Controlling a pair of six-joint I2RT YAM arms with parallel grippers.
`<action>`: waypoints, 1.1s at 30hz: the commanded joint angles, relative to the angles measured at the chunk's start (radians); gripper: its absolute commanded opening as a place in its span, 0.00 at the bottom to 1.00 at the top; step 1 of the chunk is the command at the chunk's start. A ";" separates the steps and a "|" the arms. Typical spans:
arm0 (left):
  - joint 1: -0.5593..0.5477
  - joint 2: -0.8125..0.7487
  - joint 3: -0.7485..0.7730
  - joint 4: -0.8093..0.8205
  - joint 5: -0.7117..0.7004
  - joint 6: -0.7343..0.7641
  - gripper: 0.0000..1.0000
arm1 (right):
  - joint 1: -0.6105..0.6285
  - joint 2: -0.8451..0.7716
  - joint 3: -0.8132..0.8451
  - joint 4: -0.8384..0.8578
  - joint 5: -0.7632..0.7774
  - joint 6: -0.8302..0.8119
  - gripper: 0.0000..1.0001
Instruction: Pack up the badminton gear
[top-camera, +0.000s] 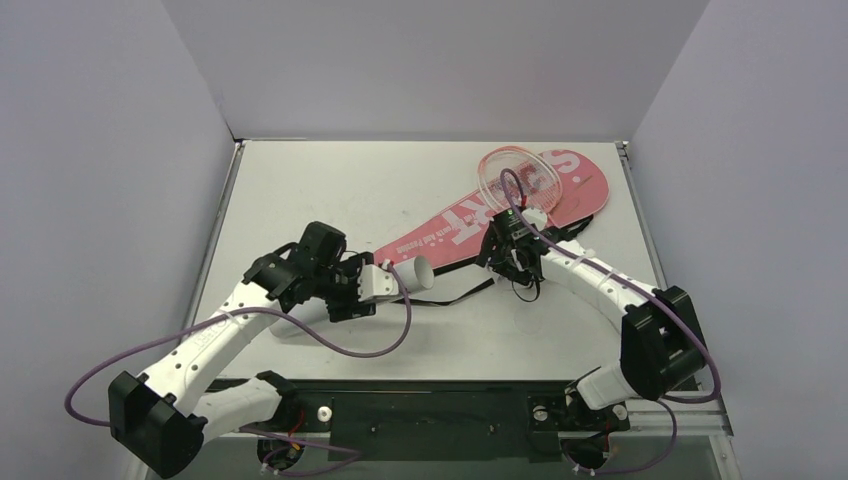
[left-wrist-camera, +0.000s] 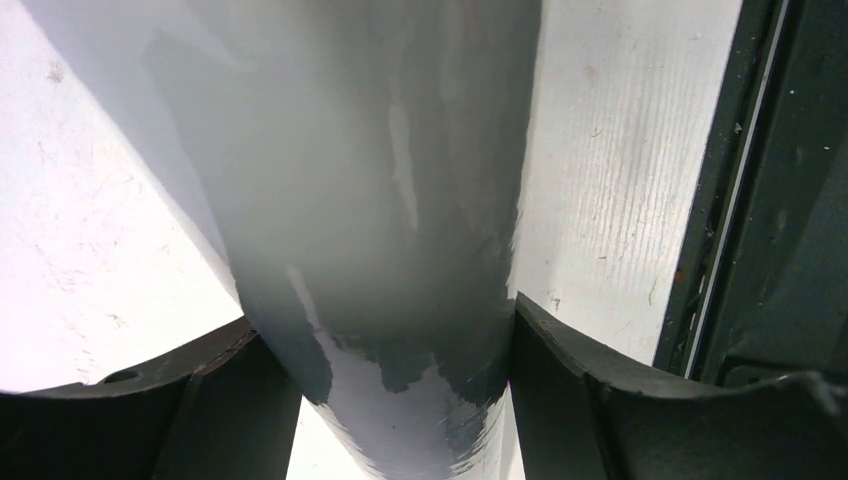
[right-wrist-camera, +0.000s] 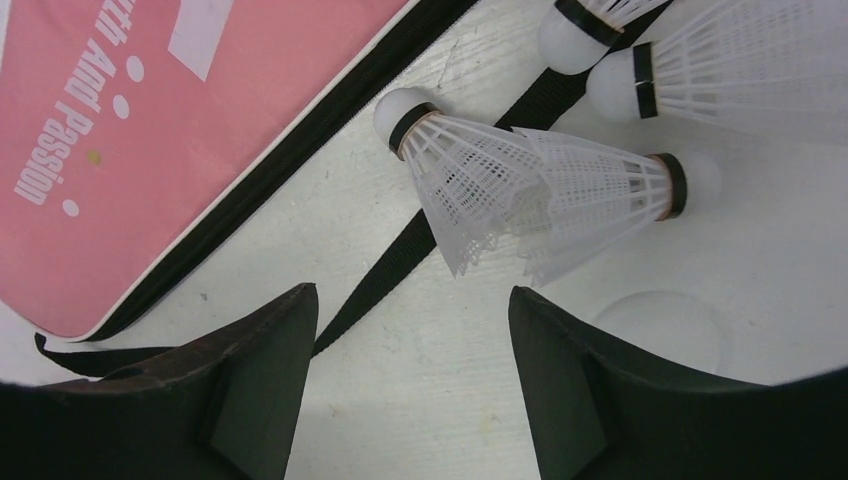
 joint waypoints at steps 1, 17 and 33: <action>-0.018 -0.030 -0.020 0.101 -0.023 -0.048 0.26 | 0.009 0.037 -0.035 0.108 -0.042 0.088 0.63; -0.042 -0.115 -0.118 0.215 -0.008 -0.160 0.25 | 0.018 0.094 -0.067 0.149 0.057 0.099 0.48; -0.043 -0.153 -0.165 0.249 -0.028 -0.194 0.21 | 0.064 -0.013 -0.026 0.053 0.212 0.020 0.00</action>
